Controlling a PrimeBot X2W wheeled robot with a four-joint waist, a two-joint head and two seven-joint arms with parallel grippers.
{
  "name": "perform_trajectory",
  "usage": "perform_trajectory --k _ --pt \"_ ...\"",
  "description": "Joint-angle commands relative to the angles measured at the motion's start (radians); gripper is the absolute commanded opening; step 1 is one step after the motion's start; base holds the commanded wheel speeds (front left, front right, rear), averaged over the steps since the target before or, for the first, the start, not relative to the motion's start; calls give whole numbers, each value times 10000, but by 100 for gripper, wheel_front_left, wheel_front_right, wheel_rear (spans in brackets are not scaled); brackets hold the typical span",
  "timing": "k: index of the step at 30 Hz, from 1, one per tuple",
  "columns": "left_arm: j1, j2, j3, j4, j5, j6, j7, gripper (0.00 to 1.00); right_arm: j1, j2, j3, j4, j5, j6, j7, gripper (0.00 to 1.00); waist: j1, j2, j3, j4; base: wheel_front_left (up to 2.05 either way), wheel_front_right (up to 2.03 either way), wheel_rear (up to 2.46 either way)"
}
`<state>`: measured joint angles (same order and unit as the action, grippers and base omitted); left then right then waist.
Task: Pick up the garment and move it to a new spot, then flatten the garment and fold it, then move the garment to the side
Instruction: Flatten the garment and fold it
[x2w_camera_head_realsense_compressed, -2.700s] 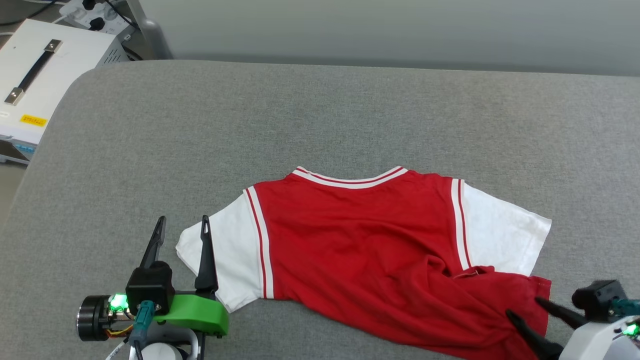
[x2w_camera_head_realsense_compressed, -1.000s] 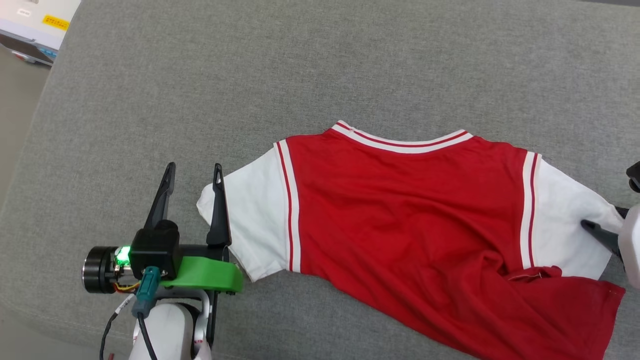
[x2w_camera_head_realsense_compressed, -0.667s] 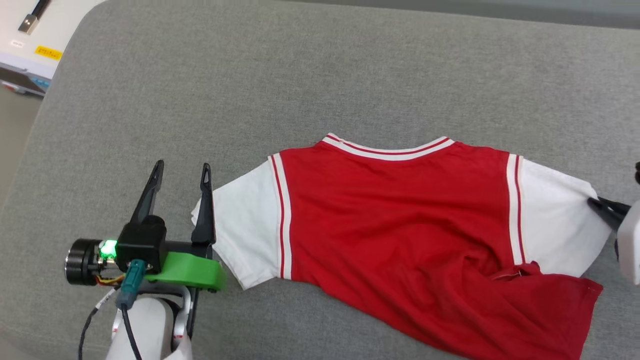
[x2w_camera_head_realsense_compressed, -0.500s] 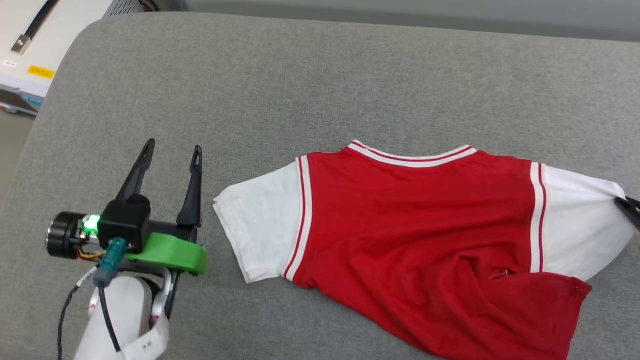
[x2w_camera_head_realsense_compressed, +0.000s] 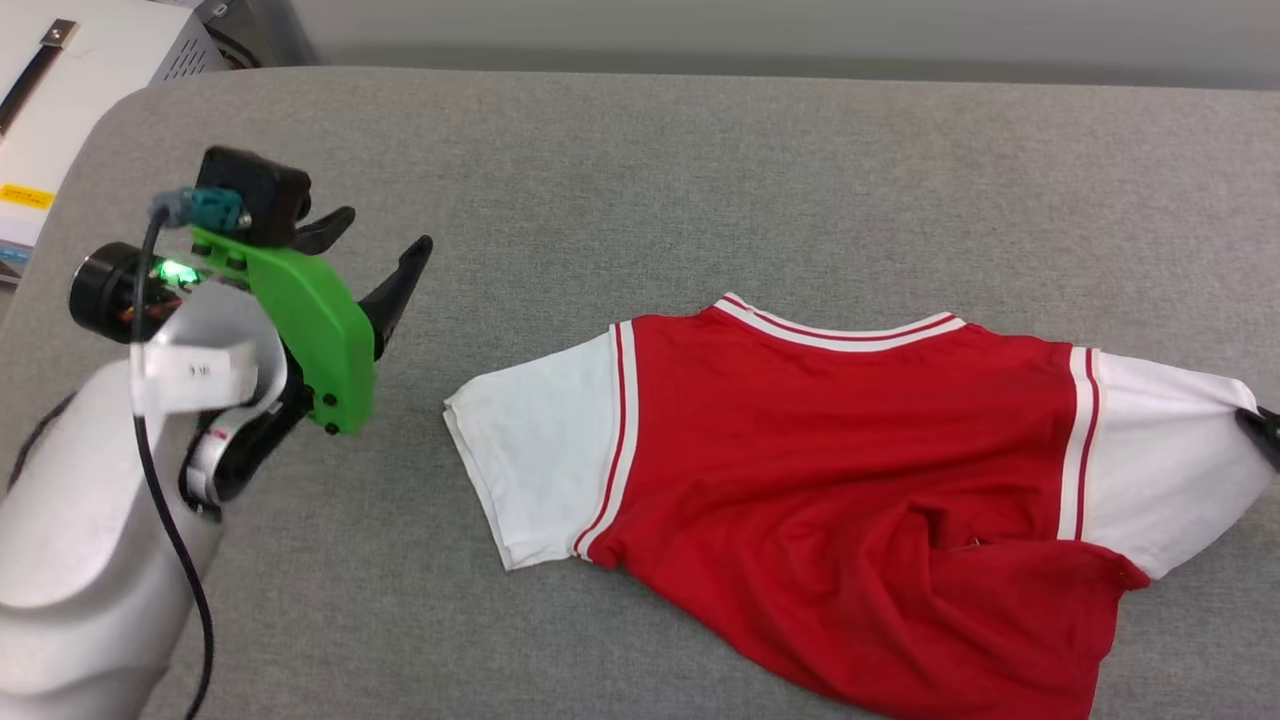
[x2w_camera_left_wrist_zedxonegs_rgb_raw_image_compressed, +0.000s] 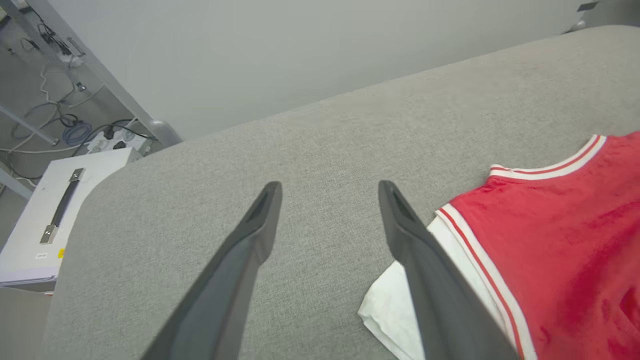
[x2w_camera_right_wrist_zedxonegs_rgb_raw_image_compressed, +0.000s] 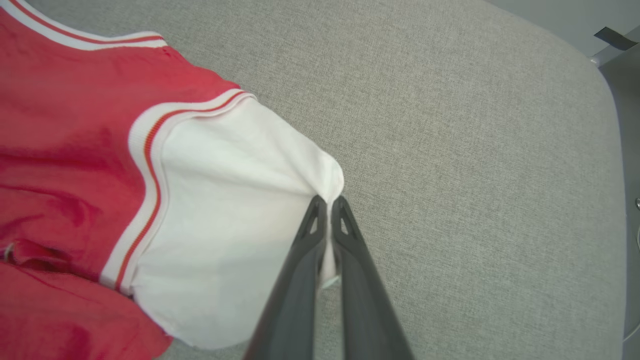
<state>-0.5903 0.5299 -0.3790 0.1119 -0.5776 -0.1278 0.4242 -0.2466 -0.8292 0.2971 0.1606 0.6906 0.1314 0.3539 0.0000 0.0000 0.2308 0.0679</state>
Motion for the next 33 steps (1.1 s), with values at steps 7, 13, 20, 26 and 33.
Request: perform_trajectory --k 7,13,20,26,33 --pt "-1309 933 -1684 267 -2033 -27 3031 100 -189 192 -144 -369 -349 -7 211 0 0 0 588 -244 0 0 0" --pt "-1824 980 -2796 977 -2806 -28 4009 100 -546 281 -42 -617 -517 -7 402 0 0 0 1069 -435 0 0 0" --pt "-2055 1058 -4084 1846 -3232 -28 4067 100 -1212 395 383 -744 -676 -7 589 0 0 0 1589 -681 0 0 0" --pt "-2196 1154 -5395 2553 -3282 -28 3873 100 -1580 420 664 -606 -661 -7 551 0 0 0 1785 -735 0 0 0" --pt "-2385 1304 -6533 2940 -3423 -28 2984 0 -1836 483 973 -429 -629 -7 341 0 0 0 1738 -764 0 0 0"
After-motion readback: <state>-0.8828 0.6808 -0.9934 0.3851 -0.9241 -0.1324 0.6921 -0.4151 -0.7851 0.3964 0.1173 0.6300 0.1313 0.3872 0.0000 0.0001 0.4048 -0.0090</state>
